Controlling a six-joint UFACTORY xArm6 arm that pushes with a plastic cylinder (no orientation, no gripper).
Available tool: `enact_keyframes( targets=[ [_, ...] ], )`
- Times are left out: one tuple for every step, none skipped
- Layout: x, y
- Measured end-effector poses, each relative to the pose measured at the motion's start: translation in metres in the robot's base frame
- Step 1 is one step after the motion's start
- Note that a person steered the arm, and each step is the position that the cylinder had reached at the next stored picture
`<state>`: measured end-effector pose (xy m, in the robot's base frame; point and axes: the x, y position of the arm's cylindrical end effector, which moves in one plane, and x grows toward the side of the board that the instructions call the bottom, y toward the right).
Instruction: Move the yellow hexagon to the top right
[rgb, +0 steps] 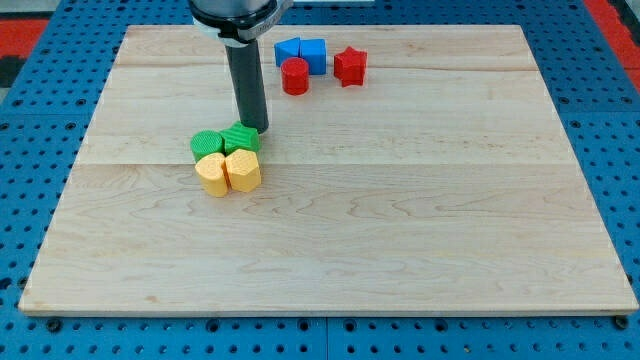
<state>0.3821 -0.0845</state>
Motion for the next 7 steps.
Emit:
enact_keyframes(
  targets=[
    [-0.013,-0.048],
    [0.008,-0.112],
    [0.036,-0.126],
    [0.054,-0.1],
    [0.063,-0.079],
    [0.084,-0.072],
    [0.078,-0.023]
  ],
)
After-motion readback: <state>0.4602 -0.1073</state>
